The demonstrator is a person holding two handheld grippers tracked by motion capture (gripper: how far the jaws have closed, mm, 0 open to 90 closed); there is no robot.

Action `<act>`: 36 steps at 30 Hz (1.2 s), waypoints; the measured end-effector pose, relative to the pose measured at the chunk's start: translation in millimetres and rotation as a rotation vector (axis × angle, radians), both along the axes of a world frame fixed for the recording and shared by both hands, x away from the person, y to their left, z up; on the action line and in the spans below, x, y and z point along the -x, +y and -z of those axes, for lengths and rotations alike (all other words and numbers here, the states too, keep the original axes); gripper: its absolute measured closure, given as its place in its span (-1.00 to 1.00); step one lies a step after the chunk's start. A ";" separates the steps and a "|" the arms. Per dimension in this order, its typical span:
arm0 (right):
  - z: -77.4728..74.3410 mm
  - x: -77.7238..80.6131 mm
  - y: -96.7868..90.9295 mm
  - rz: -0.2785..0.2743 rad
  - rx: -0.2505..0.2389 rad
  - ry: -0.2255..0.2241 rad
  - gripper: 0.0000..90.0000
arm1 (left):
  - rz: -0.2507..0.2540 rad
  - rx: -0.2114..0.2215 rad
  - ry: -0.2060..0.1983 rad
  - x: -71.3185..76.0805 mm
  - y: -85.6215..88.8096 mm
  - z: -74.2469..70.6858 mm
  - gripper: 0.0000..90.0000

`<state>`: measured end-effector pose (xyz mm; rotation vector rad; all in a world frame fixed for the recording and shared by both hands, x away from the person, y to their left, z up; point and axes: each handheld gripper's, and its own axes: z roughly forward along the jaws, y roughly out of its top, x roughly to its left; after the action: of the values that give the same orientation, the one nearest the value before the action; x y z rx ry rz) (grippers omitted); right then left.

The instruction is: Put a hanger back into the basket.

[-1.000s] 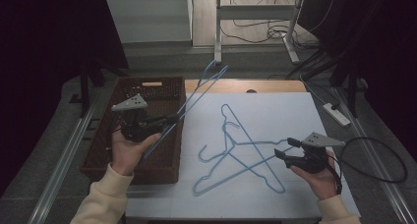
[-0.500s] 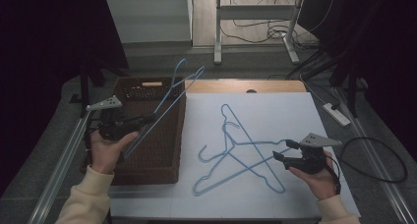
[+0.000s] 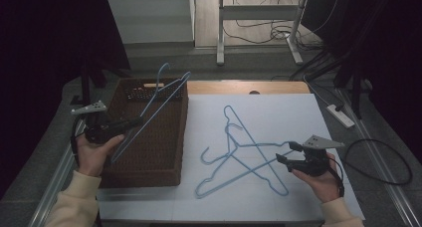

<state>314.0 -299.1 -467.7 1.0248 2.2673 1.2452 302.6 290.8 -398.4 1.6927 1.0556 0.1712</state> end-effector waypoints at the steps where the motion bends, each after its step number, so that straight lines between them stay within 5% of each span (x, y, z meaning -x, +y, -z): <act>1: 0.0 0.0 0.0 0.000 0.001 0.000 -0.33 | -0.008 -0.003 0.010 0.8 4.9 3.6 0.93; 16: 0.3 -1.0 0.4 0.006 0.005 0.001 -0.33 | -0.017 -0.029 0.070 4.6 22.5 19.4 0.93; 36: 1.6 -2.8 0.0 0.017 0.007 0.009 -0.33 | -0.015 -0.100 0.217 -24.0 24.3 40.4 0.93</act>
<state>316.9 -299.1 -469.4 1.0469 2.2638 1.2275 326.6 315.1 -438.9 1.8237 1.2382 0.0509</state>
